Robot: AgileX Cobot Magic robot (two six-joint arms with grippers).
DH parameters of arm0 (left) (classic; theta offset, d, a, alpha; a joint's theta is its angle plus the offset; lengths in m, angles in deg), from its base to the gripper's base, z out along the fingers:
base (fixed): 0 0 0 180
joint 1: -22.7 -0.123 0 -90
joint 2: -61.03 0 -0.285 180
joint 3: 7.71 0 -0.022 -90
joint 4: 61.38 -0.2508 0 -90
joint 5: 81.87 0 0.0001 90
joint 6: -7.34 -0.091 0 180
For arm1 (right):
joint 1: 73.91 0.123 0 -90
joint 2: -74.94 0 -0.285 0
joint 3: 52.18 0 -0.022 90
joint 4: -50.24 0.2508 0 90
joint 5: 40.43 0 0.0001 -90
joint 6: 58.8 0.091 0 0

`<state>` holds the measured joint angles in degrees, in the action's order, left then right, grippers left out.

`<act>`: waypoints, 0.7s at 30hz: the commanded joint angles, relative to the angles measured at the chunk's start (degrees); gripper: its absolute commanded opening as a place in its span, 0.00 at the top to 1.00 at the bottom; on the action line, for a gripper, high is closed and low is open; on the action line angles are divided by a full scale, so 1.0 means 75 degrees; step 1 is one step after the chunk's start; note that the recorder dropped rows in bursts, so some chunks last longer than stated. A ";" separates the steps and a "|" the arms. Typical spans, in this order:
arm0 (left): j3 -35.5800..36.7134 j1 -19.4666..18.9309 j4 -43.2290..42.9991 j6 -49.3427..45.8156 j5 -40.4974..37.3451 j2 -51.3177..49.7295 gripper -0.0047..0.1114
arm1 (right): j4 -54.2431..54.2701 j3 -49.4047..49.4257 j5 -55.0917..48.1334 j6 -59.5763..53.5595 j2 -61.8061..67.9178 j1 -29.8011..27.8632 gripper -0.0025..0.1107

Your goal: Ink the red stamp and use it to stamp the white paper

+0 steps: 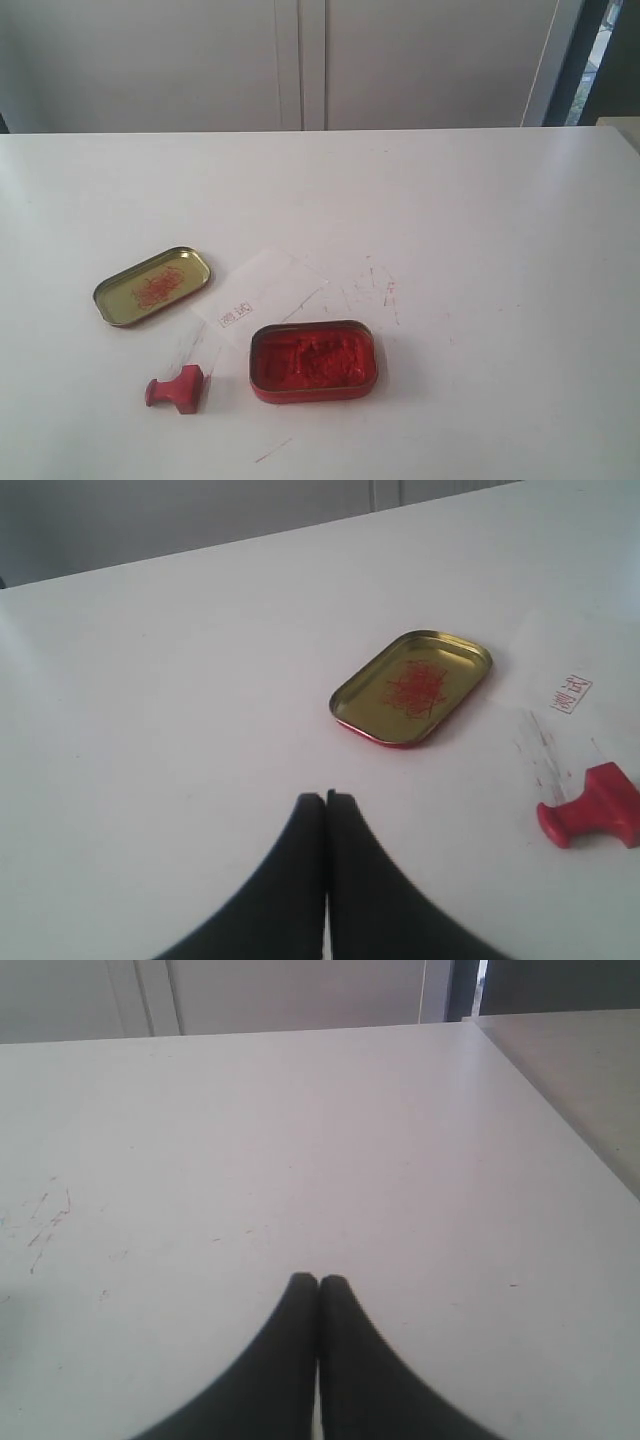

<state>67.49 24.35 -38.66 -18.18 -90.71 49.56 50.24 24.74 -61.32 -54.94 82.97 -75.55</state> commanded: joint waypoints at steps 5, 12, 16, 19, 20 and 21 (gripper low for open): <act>0.0268 -0.0579 0.0052 -0.0002 -0.0327 0.0491 0.96 | 0.0000 0.0040 0.0103 -0.0017 -0.0032 -0.0010 0.98; 0.0268 -0.0564 -0.0035 -0.0007 -0.0706 0.0491 0.96 | 0.0000 0.0040 0.0103 -0.0017 -0.0032 -0.0010 0.98; 0.0268 -0.0564 0.0026 0.0059 -0.0704 0.0491 0.96 | 0.0000 0.0040 0.0103 -0.0017 -0.0032 -0.0010 0.98; 0.0268 -0.0564 -0.0319 0.0493 -0.0704 0.0491 0.96 | 0.0000 0.0040 0.0103 -0.0017 -0.0032 -0.0010 0.98; 0.0268 -0.0578 -0.0645 0.0933 -0.0691 0.0491 0.96 | 0.0000 0.0040 0.0103 -0.0017 -0.0032 -0.0010 0.98; 0.0268 -0.0578 -0.0979 0.1372 -0.0645 0.0491 0.96 | 0.0000 0.0040 0.0103 -0.0017 -0.0032 -0.0010 0.98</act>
<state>69.26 20.19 -41.45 -14.61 -95.52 52.95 50.24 24.74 -61.32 -54.94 82.97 -75.55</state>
